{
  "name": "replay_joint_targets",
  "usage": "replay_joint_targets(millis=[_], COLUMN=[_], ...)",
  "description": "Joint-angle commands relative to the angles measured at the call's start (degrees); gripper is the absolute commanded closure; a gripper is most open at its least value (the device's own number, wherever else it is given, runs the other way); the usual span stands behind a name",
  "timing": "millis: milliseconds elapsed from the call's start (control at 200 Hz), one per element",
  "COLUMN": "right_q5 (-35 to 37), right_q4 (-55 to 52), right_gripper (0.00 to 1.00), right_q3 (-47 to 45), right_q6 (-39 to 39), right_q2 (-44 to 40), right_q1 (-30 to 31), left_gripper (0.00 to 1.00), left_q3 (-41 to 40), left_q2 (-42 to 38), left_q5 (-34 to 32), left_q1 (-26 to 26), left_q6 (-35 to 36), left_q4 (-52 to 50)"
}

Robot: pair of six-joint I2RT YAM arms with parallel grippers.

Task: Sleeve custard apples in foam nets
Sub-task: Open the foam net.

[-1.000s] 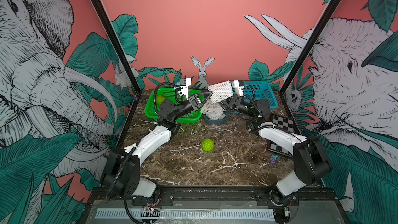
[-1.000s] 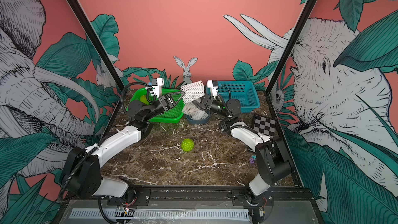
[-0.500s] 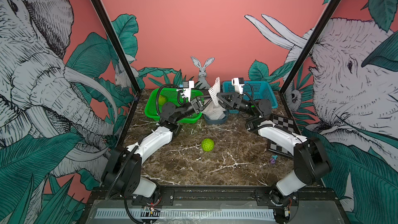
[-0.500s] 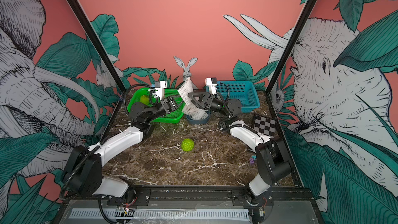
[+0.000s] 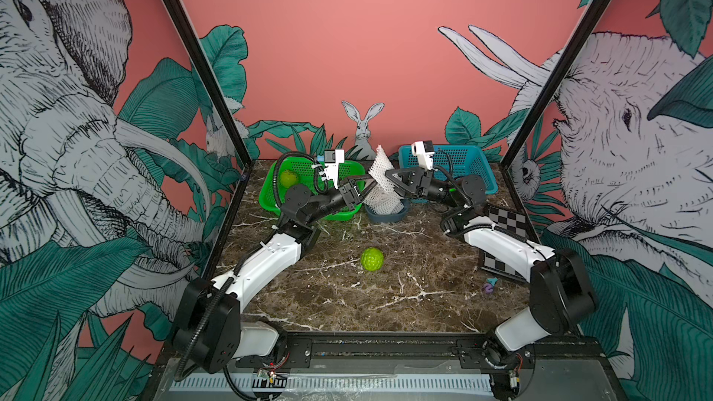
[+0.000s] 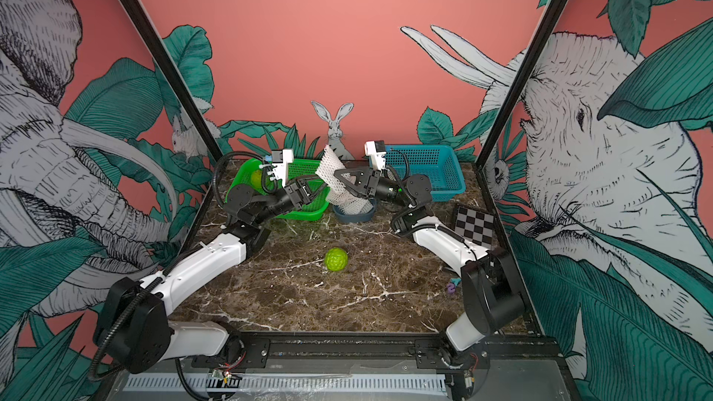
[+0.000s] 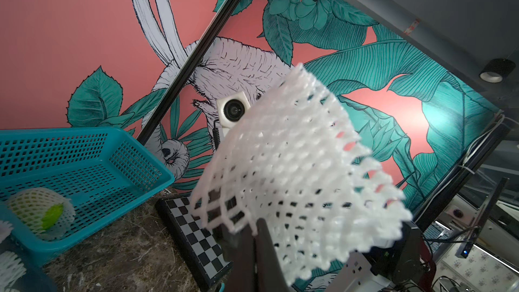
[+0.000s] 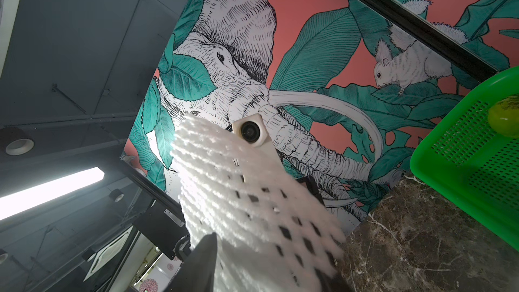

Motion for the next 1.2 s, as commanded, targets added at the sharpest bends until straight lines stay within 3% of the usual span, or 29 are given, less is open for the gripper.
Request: replay_joint_targets(millis=[0, 125, 390, 670, 865, 975, 1195], right_q5=[-0.50, -0.63, -1.73, -3.45, -3.75, -3.21, -2.55], right_q4=[4.39, 5.13, 8.79, 5.78, 7.79, 7.86, 9.40], right_gripper=[0.51, 0.45, 0.48, 0.45, 0.55, 0.66, 0.69], right_q3=[0.54, 0.18, -0.42, -2.15, -2.98, -3.19, -4.04], right_q6=[3.52, 4.41, 7.83, 7.05, 7.95, 8.38, 9.14], right_q2=[-0.88, -0.72, 0.00, 0.62, 0.70, 1.03, 0.85], right_q1=[0.05, -0.21, -0.65, -0.65, -0.72, -1.33, -2.94], left_gripper=[1.00, 1.00, 1.00, 1.00, 1.00, 1.00, 1.00], left_q3=[-0.93, -1.05, -1.32, -0.97, -0.94, -1.62, -4.48], left_q2=[-2.89, -3.62, -4.46, -4.81, -4.97, -4.92, -6.55], left_q5=[-0.77, -1.20, -1.75, -2.02, -2.21, -2.22, -2.28], left_q1=[-0.23, -0.16, 0.47, 0.47, 0.56, 0.53, 1.04], left_q6=[4.10, 5.11, 6.09, 6.04, 6.13, 5.42, 3.88], left_q4=[-3.28, -4.69, -5.71, -5.62, -6.20, -5.58, -6.55])
